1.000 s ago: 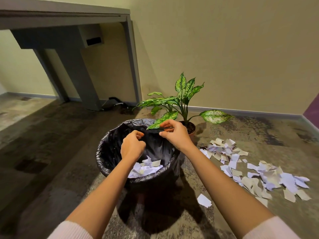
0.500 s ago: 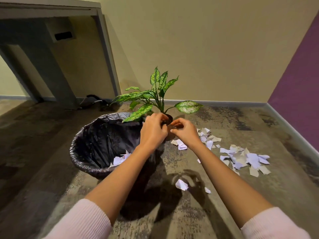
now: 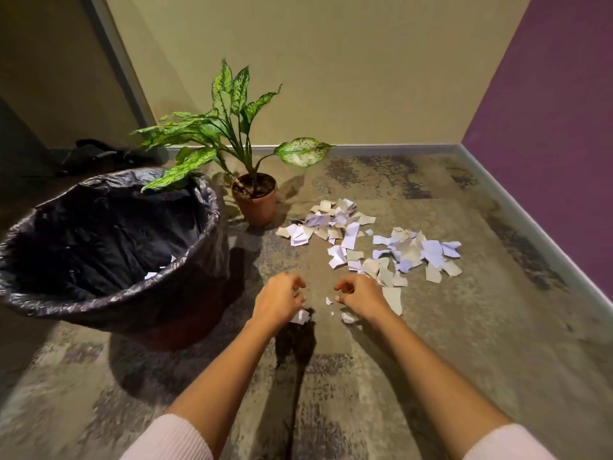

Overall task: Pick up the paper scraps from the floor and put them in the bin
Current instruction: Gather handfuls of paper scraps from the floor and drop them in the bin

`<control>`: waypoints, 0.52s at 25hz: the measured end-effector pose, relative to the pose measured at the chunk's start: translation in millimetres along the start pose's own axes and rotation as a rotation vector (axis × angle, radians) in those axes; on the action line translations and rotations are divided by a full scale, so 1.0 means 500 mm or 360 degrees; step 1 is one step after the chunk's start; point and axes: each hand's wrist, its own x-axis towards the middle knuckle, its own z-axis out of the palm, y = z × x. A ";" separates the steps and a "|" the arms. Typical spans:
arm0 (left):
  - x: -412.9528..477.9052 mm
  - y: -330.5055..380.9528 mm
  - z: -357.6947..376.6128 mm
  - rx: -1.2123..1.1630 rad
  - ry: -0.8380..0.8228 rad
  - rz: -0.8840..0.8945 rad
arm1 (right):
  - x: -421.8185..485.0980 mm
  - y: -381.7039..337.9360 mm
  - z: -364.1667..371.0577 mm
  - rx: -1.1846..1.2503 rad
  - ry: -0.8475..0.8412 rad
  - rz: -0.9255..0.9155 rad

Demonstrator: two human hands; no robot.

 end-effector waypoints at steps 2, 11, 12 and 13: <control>-0.005 -0.018 0.043 0.0032 -0.0084 -0.0057 | -0.001 0.051 0.027 -0.0045 -0.0055 0.0075; 0.014 -0.059 0.129 0.0243 -0.0176 -0.0084 | 0.012 0.131 0.102 -0.0458 0.0096 -0.0097; 0.017 -0.060 0.133 0.0271 -0.0170 -0.0077 | 0.015 0.133 0.105 -0.0428 0.0119 -0.0118; 0.021 -0.061 0.134 0.0283 -0.0160 -0.0081 | 0.016 0.134 0.106 -0.0391 0.0131 -0.0136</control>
